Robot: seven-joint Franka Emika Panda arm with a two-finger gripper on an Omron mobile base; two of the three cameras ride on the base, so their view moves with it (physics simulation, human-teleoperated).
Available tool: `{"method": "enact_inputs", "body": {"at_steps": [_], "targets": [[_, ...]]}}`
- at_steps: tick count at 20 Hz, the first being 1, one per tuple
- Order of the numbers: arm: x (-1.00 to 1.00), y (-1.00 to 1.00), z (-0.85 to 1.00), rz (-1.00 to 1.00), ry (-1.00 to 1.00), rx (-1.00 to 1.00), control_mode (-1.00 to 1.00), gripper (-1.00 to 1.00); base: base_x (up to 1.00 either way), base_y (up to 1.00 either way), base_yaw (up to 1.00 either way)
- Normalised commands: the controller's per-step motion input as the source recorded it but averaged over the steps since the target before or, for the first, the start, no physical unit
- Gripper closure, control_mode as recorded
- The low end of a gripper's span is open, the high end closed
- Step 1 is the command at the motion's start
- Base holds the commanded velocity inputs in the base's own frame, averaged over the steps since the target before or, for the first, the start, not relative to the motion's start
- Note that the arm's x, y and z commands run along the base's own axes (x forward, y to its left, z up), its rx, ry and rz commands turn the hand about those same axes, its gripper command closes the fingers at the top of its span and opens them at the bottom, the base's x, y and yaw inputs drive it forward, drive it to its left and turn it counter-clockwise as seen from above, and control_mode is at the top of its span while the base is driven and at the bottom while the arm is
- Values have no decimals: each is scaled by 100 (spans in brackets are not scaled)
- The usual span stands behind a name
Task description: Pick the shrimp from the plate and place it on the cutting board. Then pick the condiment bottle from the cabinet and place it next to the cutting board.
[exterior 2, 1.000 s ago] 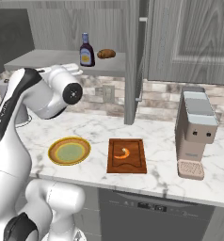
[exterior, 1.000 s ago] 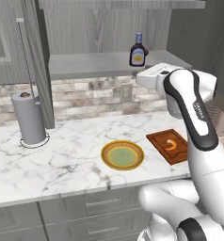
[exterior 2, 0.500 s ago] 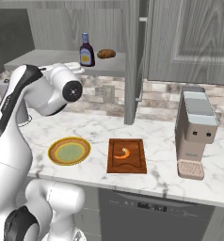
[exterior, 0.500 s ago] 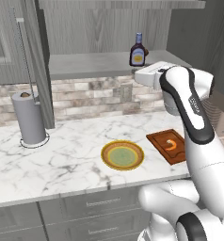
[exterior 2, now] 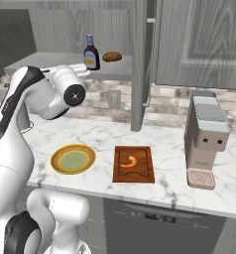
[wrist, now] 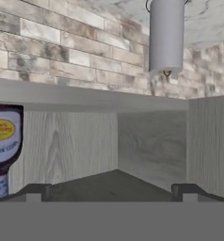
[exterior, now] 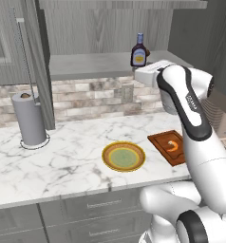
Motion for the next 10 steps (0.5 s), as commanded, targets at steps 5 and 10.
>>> {"method": "enact_inputs", "body": {"at_steps": [5, 10], "targets": [[11, -5, 7, -4, -5, 0, -100, -100, 0, 0, 0], [10, -5, 6, -4, -6, 0, -100, -100, 0, 0, 0]]}}
